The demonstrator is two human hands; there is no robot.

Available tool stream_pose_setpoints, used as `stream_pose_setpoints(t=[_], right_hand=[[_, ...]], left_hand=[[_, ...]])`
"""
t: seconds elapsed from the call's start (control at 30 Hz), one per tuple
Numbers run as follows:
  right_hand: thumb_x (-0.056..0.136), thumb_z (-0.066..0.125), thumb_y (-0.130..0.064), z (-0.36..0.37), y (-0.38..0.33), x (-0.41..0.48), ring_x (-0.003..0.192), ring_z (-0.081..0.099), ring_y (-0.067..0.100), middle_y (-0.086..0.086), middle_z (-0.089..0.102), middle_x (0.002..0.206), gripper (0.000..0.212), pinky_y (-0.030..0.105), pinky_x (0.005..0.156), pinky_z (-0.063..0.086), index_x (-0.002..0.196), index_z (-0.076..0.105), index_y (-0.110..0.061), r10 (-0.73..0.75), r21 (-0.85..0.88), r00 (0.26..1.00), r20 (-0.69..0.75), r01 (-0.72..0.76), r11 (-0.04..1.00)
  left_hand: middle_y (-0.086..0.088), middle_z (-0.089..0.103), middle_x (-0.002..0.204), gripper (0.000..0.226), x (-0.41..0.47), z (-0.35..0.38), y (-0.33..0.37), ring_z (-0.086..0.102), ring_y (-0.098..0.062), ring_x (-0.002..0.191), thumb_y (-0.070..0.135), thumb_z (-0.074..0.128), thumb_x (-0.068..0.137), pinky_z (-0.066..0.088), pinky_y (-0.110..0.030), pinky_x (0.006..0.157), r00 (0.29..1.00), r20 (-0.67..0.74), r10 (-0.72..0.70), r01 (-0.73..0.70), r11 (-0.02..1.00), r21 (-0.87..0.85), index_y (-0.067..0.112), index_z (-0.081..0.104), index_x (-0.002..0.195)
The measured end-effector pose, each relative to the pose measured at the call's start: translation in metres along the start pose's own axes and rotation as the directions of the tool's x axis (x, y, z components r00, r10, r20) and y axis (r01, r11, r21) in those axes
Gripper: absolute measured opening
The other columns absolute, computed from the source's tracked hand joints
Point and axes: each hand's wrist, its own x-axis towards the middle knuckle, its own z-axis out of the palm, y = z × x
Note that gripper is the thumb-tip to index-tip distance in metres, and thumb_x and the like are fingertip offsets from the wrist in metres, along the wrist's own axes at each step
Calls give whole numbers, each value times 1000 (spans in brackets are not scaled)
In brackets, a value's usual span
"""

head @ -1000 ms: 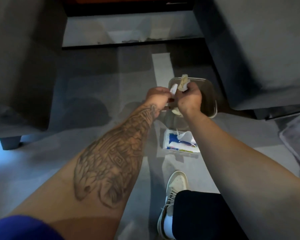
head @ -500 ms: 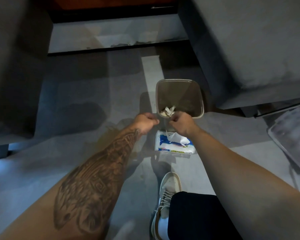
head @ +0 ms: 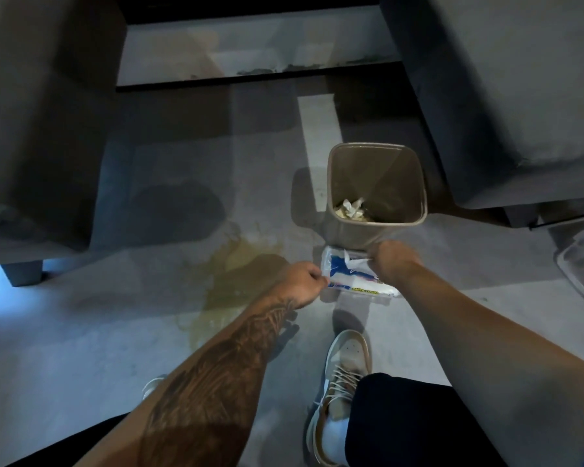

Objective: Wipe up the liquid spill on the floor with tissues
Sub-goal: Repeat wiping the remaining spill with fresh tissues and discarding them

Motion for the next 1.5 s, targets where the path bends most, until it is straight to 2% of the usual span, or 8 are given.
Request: stream_pose_setpoints(t=[0.2, 0.4, 0.53, 0.7, 0.83, 1.0, 1.2, 1.5], right_hand=[[90, 59, -33, -19, 1, -4, 86, 61, 26, 4, 71, 95, 14, 29, 71, 44, 87, 70, -26, -12, 342, 998, -63, 32, 939], [86, 54, -37, -41, -4, -27, 78, 58, 25, -2, 62, 73, 23, 27, 61, 37, 66, 57, -26, 35, 497, 980, -194, 67, 865], [86, 55, -35, -59, -15, -39, 69, 54, 26, -2, 52, 62, 32, 28, 52, 33, 60, 47, -19, 7, 593, 956, -292, 176, 786], [82, 63, -31, -56, -34, -54, 72, 63, 19, -3, 66, 73, 9, 39, 72, 56, 78, 66, -24, -225, 639, 951, -213, 309, 704], [88, 68, -30, -46, -54, -73, 87, 68, 14, -6, 73, 91, 9, 33, 80, 54, 91, 77, -28, -388, 672, 916, -102, 351, 652], [91, 66, -37, -32, -67, -76, 103, 60, 12, -13, 64, 120, 22, 23, 81, 45, 111, 74, -31, -364, 719, 930, 54, 217, 661], [92, 64, -34, -15, -34, -47, 117, 55, 27, 1, 59, 130, 32, 34, 95, 47, 123, 63, -24, -110, 282, 992, -69, 125, 951], [90, 59, -43, 13, -21, -14, 113, 55, 28, 6, 58, 130, 41, 38, 94, 49, 124, 64, -20, -98, -122, 986, 137, 115, 986]], left_hand=[[3, 69, 101, 21, -14, 20, -2, 65, -16, 95, 42, 62, 97, 48, -29, 68, 993, 17, -113, 113, 940, -322, 24, 69, 103], [6, 72, 115, 31, -27, 19, 32, 67, -14, 102, 50, 54, 99, 52, -38, 89, 993, 80, -82, 109, 900, -422, 25, 66, 112], [6, 70, 114, 42, -37, 12, 47, 64, -9, 92, 57, 46, 101, 49, -33, 78, 997, 51, -50, 69, 848, -525, 23, 65, 118], [-4, 72, 119, 71, -43, -3, 50, 69, -23, 109, 79, 42, 88, 57, -45, 90, 1000, 26, -11, 26, 691, -722, 24, 67, 125], [-13, 75, 103, 56, -42, -18, 39, 71, -25, 100, 62, 46, 98, 54, -39, 97, 997, 64, -33, 71, 632, -772, 15, 77, 92], [-16, 70, 100, 36, -35, -29, 10, 67, -28, 81, 24, 47, 106, 54, -34, 61, 960, -64, -272, 114, 591, -798, -3, 62, 124], [-10, 65, 107, 34, -28, -41, -21, 64, -28, 91, 28, 50, 105, 53, -33, 61, 920, -131, -370, 154, 647, -746, 2, 57, 125], [-14, 62, 108, 37, -17, -36, -54, 58, -26, 83, 35, 54, 103, 49, -33, 66, 912, -124, -392, 201, 689, -697, 3, 60, 120]])
